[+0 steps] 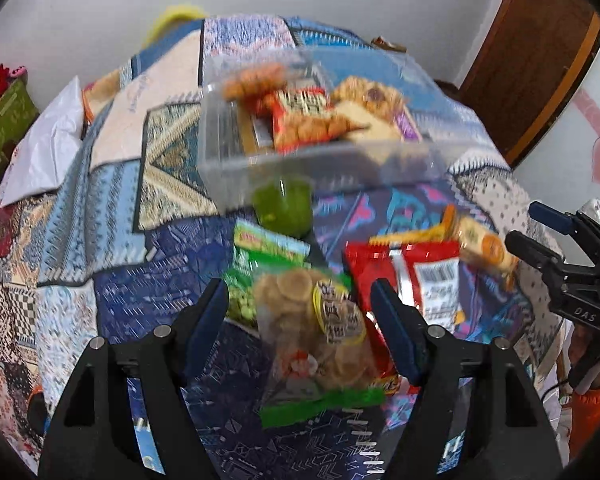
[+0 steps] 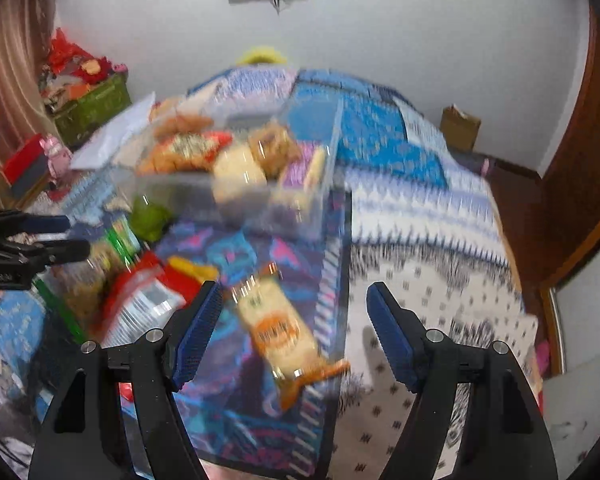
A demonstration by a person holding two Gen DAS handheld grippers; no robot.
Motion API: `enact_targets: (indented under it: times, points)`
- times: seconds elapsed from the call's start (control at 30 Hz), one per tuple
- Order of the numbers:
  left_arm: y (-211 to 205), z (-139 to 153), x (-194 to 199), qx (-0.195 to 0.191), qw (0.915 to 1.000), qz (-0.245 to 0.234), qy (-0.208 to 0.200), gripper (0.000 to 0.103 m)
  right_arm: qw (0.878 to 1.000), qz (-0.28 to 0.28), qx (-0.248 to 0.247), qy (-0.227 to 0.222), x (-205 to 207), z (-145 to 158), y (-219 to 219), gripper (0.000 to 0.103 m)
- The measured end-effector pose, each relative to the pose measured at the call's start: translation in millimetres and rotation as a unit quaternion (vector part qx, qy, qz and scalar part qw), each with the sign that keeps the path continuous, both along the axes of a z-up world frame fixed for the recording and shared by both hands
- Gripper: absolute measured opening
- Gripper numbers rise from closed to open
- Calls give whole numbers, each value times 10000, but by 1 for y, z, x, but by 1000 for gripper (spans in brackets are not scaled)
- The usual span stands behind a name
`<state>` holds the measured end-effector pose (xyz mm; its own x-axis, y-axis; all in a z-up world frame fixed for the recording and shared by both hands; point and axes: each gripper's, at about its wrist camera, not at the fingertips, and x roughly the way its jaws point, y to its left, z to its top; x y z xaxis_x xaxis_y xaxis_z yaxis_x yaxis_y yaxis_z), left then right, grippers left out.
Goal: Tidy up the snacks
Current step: 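Grasp the tan chip bag with the left gripper while the right grasps the bread pack, then carry both held snacks over the clear box and open both grippers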
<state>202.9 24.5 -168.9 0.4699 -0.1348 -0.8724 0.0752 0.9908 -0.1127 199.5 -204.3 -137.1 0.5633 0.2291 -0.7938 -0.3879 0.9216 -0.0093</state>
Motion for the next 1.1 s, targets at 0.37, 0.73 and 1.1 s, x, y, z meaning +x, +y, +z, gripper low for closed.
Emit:
enact_targets:
  times: [0.37,0.73,1.1]
  points:
    - [-16,-26,-4,188,9998,-89,5,73,9987,64,136,493,7,-36,0,66]
    - [5,-35,-25,-40,10000,13,0,61,9970,215,368,653,-11,-36,-3,33]
    - [5,-22,-35,-112,9996,23,-273,45,9971,119,647,388,-23,-17,-5,32]
